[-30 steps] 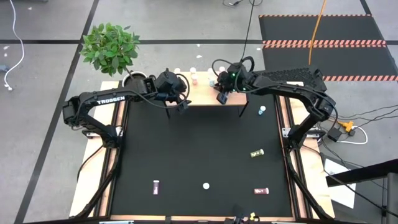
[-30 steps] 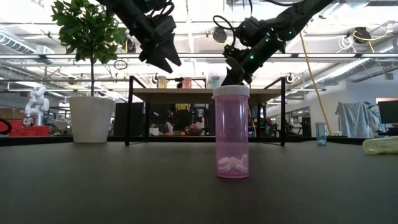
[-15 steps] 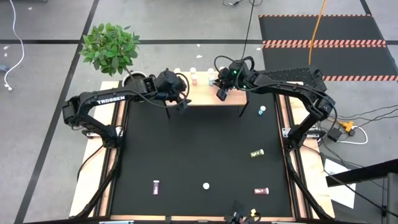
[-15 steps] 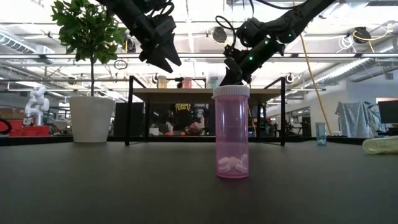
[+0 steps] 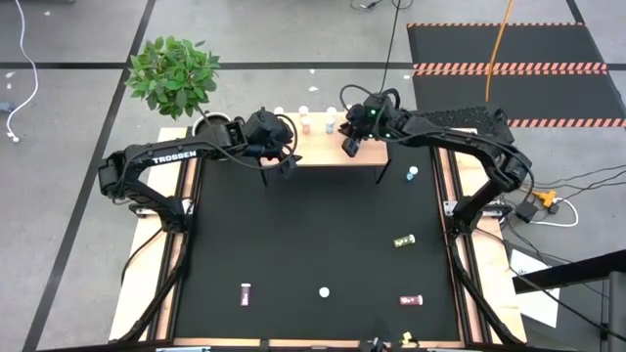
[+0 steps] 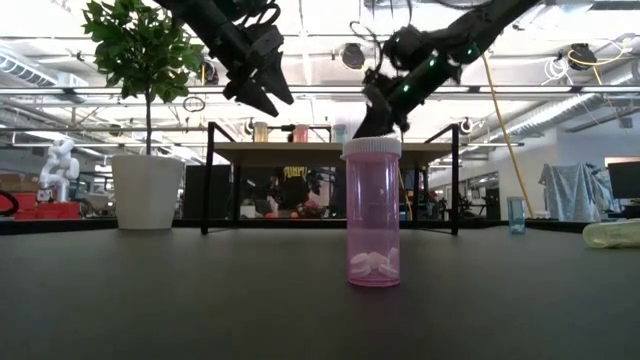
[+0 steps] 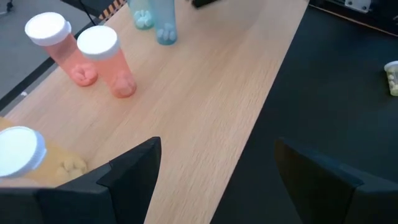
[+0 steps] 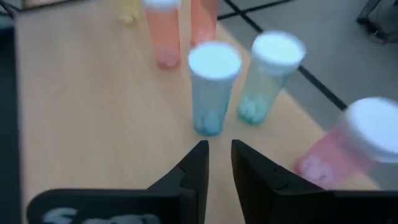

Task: Pick and place medicine bottles onto shelf by color
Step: Put the left pink pill bottle on the shelf aligned with the other pink pill bottle

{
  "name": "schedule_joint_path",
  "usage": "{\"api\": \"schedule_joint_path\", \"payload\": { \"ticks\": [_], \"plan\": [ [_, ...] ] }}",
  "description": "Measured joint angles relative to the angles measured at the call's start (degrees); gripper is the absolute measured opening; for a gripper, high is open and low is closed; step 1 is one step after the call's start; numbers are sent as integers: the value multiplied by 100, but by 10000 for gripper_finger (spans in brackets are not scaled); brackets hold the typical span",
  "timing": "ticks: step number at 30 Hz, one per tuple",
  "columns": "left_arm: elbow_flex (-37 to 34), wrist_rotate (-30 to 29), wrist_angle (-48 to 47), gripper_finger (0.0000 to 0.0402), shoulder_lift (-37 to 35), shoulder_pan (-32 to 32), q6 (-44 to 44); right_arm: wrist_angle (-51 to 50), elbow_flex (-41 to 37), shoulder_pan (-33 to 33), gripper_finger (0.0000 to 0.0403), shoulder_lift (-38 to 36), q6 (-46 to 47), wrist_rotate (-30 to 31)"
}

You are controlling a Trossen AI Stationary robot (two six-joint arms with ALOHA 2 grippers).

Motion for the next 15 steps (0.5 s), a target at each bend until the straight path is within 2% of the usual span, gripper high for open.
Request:
{"api": "schedule_joint_path", "payload": {
  "ticks": [7, 15],
  "plan": [
    [0, -1, 124, 312, 0, -1, 98, -103, 0, 107, 61, -955, 89, 4],
    [0, -1, 499, 312, 0, -220, -285, -410, 0, 468, 61, -2004, 104, 13]
  ]
}}
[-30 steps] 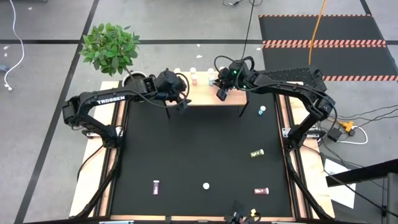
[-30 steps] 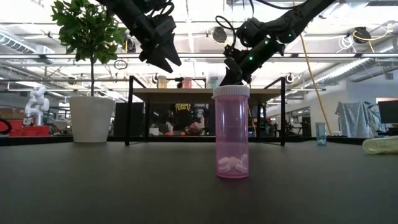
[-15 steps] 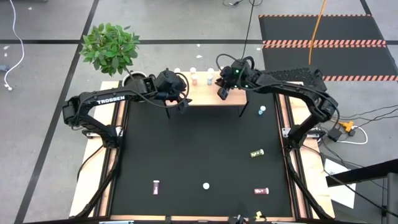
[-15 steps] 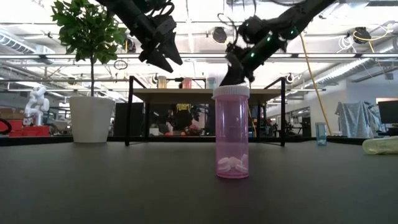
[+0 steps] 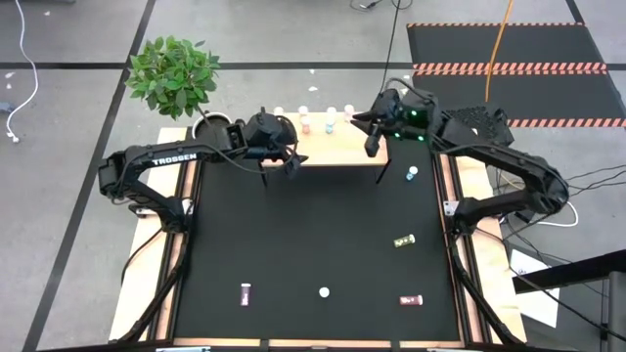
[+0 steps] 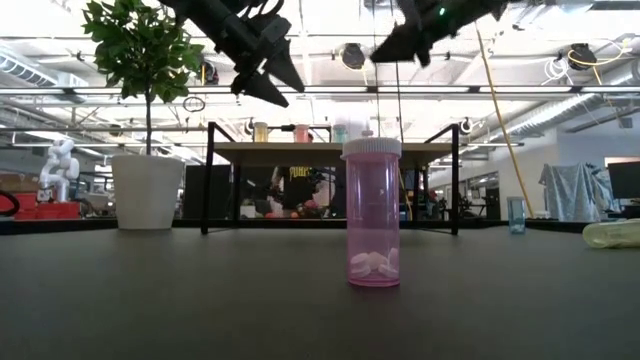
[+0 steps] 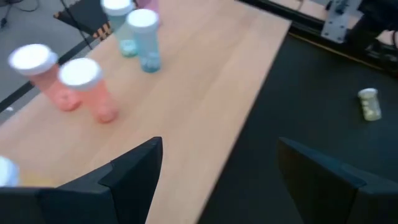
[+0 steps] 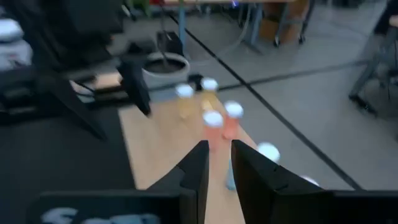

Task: Pick and place medicine bottles onto shelf by color
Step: Put the left pink pill bottle on the shelf aligned with the other pink pill bottle

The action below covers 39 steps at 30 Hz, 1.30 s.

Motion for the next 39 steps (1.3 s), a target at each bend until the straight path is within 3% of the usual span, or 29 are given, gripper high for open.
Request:
{"api": "schedule_joint_path", "payload": {
  "ticks": [9, 16, 21, 27, 34, 39],
  "plan": [
    [0, -9, -3, 312, 0, -561, -603, -19, 0, 736, 61, -576, 60, -78],
    [0, -18, -5, 312, 0, -1121, -1319, 118, 0, 1066, 61, -656, 515, -1247],
    [0, -20, -56, 312, 0, -1519, -1953, 61, -2, 1184, 61, -602, 1590, -1214],
    [0, -27, -556, 312, 0, -2059, -3022, -232, -4, 1728, 61, -605, 1610, -1191],
    [0, -342, -1131, 312, 0, -2473, -3068, -303, -4, 2863, 61, -604, 1636, 172],
    [0, -409, -1304, 312, 0, -2612, -3121, -479, -4, 3578, 61, -606, 1775, 1496]
  ]
}}
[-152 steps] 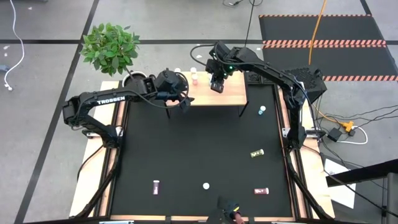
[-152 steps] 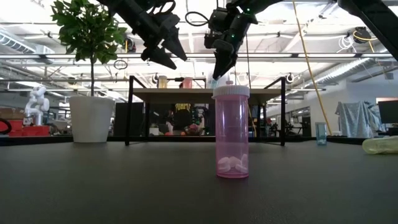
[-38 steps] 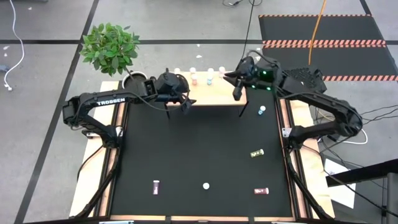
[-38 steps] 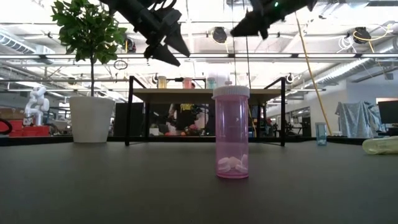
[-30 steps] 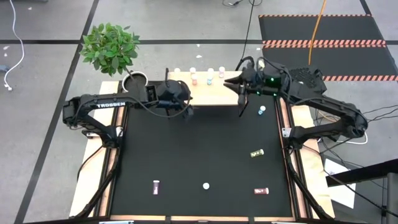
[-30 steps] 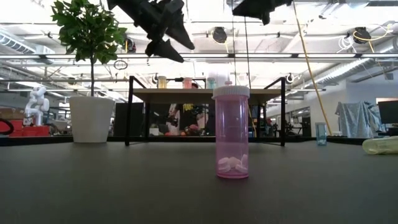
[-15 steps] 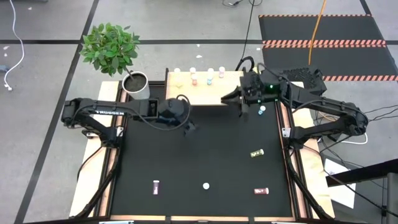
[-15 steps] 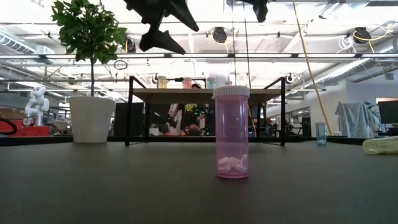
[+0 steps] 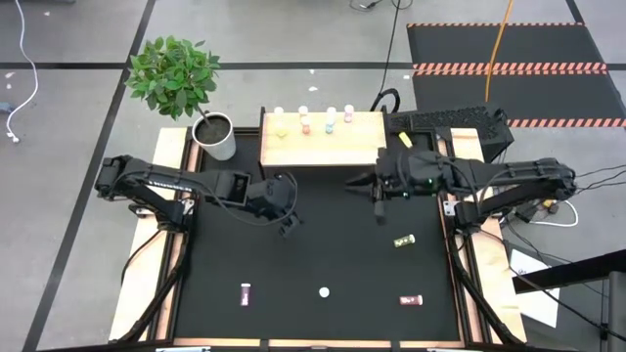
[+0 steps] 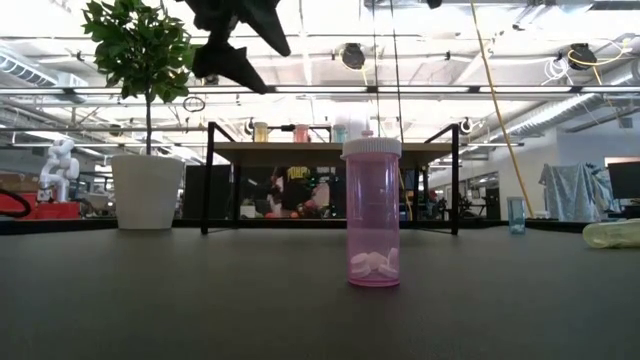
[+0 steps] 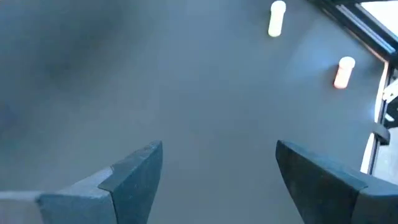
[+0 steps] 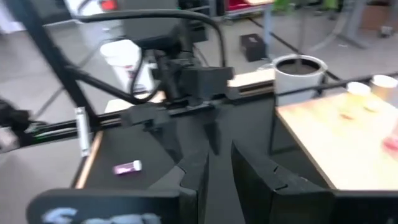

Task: Pick and place medicine bottles onto shelf by color
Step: Put the left pink pill bottle on the shelf aligned with the other pink pill bottle

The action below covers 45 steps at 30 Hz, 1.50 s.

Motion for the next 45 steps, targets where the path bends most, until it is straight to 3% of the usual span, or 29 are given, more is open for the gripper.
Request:
{"api": "schedule_joint_path", "payload": {
  "ticks": [6, 12, 19, 25, 29, 36, 40, 45],
  "plan": [
    [0, 0, -695, 312, 0, -466, -188, -393, 11, 616, 61, 0, 605, 1188],
    [-9, -273, -1414, 312, 0, -1465, -309, -1614, 144, 1285, 61, -2, 2041, 1901],
    [-469, -518, -754, 312, -2, -2180, 167, -2263, 151, 2498, 61, 307, 3796, 2440],
    [-1089, -489, 435, 312, -2, -2276, 280, -2688, 151, 3288, 61, 1051, 5435, 2563],
    [-1288, -61, 534, 312, -2, -2294, 200, -2548, 149, 3563, 61, 1551, 6317, 2560],
    [-1751, 282, 431, 312, -2, -2693, -663, -2061, 149, 3624, 62, 2084, 6812, 2035],
    [-2056, -61, 918, 312, -2, -2696, -1096, -1671, 149, 3678, 78, 2428, 5748, 1961],
    [-2103, -240, 1225, 312, -2, -2698, -1346, -924, 150, 3369, 137, 2930, 5015, 1825]
  ]
}}
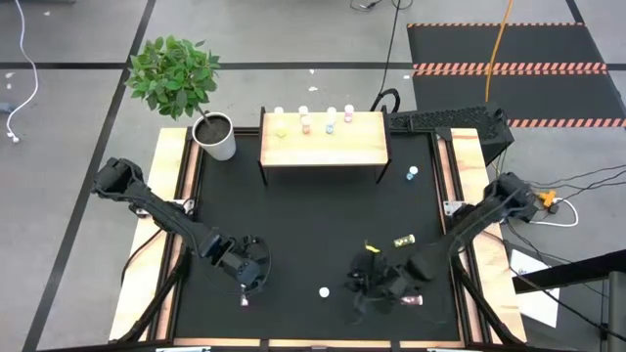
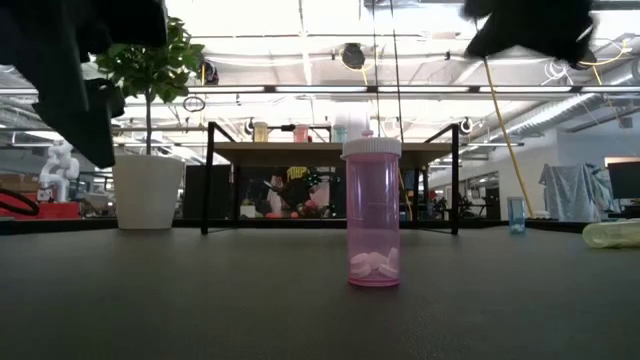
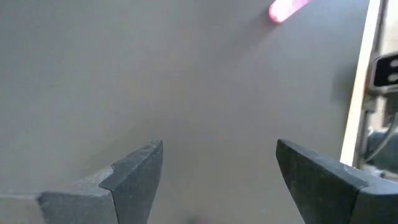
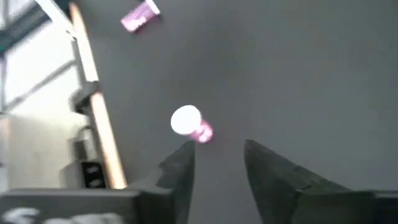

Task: Pick and place medicine bottles onto shelf by color
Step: Put the left pink pill bottle on the shelf aligned with the other pink pill bottle

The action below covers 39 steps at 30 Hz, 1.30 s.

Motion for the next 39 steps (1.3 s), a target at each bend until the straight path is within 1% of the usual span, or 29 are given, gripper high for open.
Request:
{"api": "schedule_joint_path", "payload": {
  "ticks": [2, 5, 9, 13, 16, 19, 22, 25, 27, 29, 31, 33, 37, 39],
  "plan": [
    [0, -24, 83, 312, 0, 0, -77, 322, -6, -123, 167, 216, -332, -103],
    [0, -40, 113, 312, 0, -68, -144, 810, -6, -247, 206, 424, -578, -420],
    [2, -40, 97, 312, 0, -229, -190, 1173, -6, -362, 236, 595, -1111, -588],
    [2, -221, -31, 312, 0, -318, -197, 1273, -6, -382, 242, 685, -1940, -630],
    [2, -224, -186, 312, 0, -339, -197, 1305, -6, -442, 242, 701, -2568, -633],
    [2, -226, -425, 312, 0, -332, -253, 1566, -6, -480, 242, 696, -3246, -630],
    [2, -224, -825, 312, 0, -326, -802, 2040, -6, -464, 242, 695, -3852, -649],
    [2, -221, -1129, 312, 0, -328, -1359, 2258, -6, -484, 242, 692, -4206, -637],
    [2, -198, -1214, 312, 0, -334, -1594, 2230, -6, -522, 242, 694, -4338, -637],
    [2, -54, -1212, 312, 0, -369, -1815, 2271, -46, -577, 242, 694, -4409, -639],
    [2, 179, -1201, 312, 0, -399, -2145, 2366, -70, -653, 242, 698, -4412, -643],
    [2, 491, -1200, 312, 0, -411, -2661, 2704, -75, -760, 242, 701, -4367, -631],
    [2, 1228, -1200, 312, 0, -452, -3654, 3447, -73, -1028, 242, 688, -3856, -457],
    [2, 1320, -1202, 312, 0, -571, -4001, 3646, -73, -1146, 242, 692, -3650, -456]
  ]
}}
